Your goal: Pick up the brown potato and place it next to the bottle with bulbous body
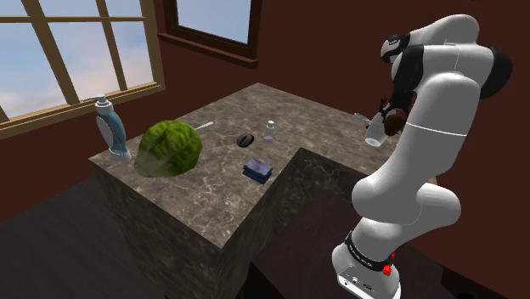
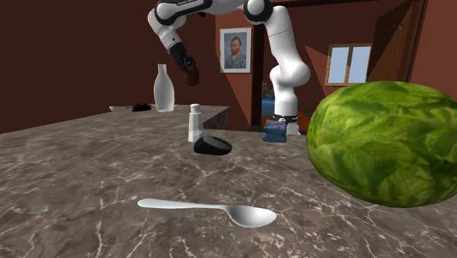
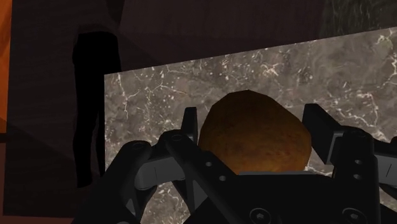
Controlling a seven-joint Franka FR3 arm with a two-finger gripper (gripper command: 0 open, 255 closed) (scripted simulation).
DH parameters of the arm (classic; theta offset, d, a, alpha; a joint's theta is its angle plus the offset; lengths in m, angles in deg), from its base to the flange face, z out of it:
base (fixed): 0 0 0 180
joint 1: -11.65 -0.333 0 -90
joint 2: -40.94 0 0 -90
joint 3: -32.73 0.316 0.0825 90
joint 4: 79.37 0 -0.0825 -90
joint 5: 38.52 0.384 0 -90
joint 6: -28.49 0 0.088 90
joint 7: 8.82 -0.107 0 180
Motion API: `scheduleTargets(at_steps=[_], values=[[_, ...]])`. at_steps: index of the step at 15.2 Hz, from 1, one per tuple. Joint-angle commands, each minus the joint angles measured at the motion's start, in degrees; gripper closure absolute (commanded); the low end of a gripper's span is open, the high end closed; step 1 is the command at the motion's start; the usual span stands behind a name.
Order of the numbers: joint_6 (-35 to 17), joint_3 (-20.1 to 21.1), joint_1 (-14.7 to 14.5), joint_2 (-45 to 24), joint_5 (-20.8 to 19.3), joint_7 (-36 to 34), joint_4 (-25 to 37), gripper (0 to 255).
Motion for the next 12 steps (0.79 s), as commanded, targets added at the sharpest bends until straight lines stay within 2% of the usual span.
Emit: scheduleTargets(at_steps=[1, 12], values=[[-1.6, 0.1, 0.0, -0.1, 0.1, -0.1, -1.4, 255], [-9.5, 0.4, -0.1, -1.5, 0.8, -0.4, -8.2, 255]])
